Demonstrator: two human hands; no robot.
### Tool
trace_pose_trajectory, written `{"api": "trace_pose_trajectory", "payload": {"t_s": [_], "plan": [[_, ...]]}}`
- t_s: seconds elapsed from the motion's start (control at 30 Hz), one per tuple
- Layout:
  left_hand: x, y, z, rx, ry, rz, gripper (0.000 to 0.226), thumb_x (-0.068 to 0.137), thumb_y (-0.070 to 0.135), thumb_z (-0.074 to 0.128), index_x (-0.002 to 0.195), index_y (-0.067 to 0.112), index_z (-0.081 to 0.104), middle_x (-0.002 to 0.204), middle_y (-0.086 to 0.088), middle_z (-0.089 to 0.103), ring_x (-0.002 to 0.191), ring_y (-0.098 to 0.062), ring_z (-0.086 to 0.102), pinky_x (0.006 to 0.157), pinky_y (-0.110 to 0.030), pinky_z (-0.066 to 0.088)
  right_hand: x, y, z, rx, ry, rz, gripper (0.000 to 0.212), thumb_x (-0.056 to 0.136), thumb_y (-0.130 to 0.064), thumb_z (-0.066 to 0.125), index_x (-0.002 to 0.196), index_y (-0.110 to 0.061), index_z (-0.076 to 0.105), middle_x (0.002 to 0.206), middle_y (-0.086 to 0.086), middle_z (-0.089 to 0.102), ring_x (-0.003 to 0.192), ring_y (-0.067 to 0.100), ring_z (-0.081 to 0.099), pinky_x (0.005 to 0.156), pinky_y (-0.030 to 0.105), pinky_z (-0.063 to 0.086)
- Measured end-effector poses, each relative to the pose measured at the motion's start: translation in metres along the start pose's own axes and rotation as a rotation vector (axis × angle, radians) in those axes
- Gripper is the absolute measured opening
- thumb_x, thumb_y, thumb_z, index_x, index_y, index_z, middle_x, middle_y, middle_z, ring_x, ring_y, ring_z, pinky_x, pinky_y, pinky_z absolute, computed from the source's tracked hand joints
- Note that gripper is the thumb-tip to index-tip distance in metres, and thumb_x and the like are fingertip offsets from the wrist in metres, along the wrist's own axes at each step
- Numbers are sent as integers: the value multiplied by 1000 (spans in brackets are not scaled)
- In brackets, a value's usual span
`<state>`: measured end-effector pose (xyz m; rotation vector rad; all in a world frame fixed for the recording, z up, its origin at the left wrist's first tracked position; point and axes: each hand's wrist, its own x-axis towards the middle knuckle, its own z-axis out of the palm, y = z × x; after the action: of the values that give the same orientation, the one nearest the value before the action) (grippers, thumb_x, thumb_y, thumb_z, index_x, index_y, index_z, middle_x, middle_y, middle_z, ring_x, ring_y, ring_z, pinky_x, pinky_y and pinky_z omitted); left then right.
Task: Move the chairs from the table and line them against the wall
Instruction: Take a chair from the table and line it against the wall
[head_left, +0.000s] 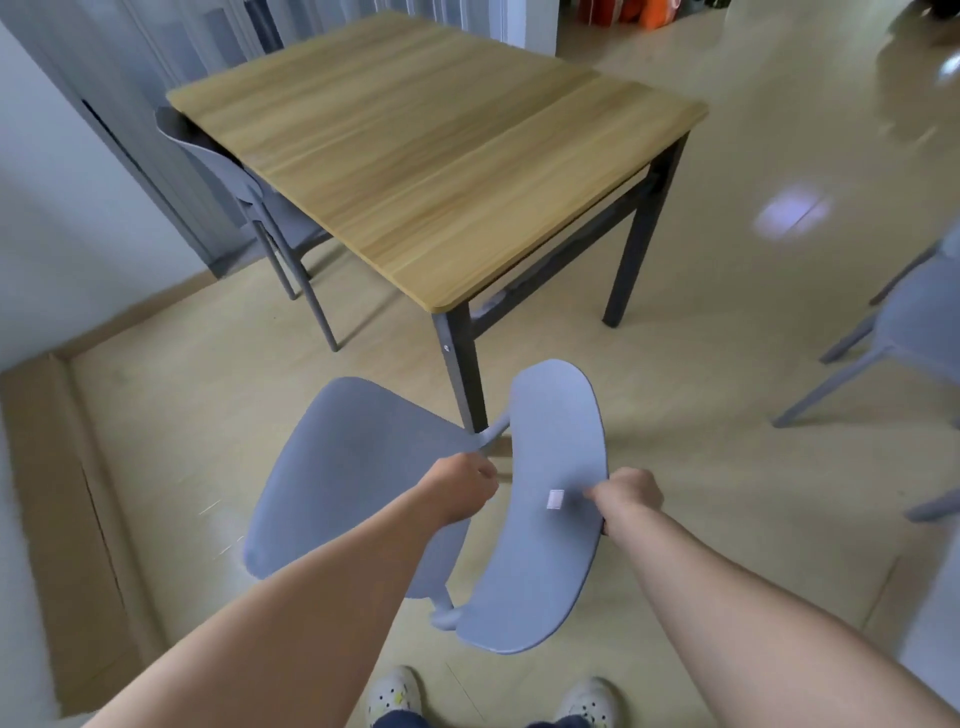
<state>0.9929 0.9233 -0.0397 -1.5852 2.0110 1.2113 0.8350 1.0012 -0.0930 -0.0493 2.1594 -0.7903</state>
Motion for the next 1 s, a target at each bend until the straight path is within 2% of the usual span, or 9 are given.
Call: {"api": "trace_pose_trajectory", "payload": {"t_s": [0.1,0.17,0.23,0.47,0.6,0.67,0.73,0.87,1.0], "plan": [[5,44,22,39,-34,48,24,97,18,38,110,21,57,99,-4,54,70,-16,47,65,-24,39,22,7,-49,43,85,-19,40,83,3,55,54,-12,33,64,8,44,53,22,41,47,25,36],[8,75,38,59,-59,76,32,97,21,39,124,20,56,111,-6,58,75,-16,51,67,-23,41,37,14,-81,100,150,-17,40,83,2,56,55,-13,31,61,5,40,51,19,35,51,25,34],[10,101,52,71,-80,97,34,97,23,40,128,19,54,111,-6,56,81,-18,51,67,-23,42,48,22,-107,145,199,-20,36,81,1,56,57,-13,33,69,7,46,62,22,41,61,27,37],[19,183,102,55,-164,171,34,95,21,42,125,18,57,107,-5,56,76,-15,52,61,-20,40,77,35,-190,187,321,-65,35,81,1,55,58,-14,34,59,0,38,69,24,40,60,26,34],[38,229,116,-8,-187,205,35,92,16,44,123,15,59,102,-7,58,78,-17,56,52,-19,37,97,37,-231,164,374,-92,35,81,2,55,58,-14,35,57,0,36,70,24,39,48,22,25],[51,256,122,15,-204,241,32,92,15,44,120,15,59,98,-7,58,67,-14,52,51,-20,36,111,37,-251,161,408,-89,27,80,2,54,63,-12,39,58,1,37,68,23,38,48,21,24],[63,279,125,43,-230,281,28,93,15,44,115,16,60,92,-5,58,66,-13,49,53,-20,35,125,34,-265,185,433,-80,24,79,1,53,64,-12,40,61,3,39,65,23,36,48,22,25],[96,333,133,122,-283,337,13,90,13,42,86,21,51,76,0,50,74,-20,42,58,-23,32,157,21,-296,232,472,-26,13,80,-3,56,72,-11,49,68,6,48,70,24,44,50,25,29],[127,394,129,201,-307,408,12,93,15,41,91,20,52,74,3,49,59,-13,40,52,-20,32,187,-6,-327,208,494,-16,13,85,-6,54,74,-8,49,60,0,44,71,25,45,46,22,27]]}}
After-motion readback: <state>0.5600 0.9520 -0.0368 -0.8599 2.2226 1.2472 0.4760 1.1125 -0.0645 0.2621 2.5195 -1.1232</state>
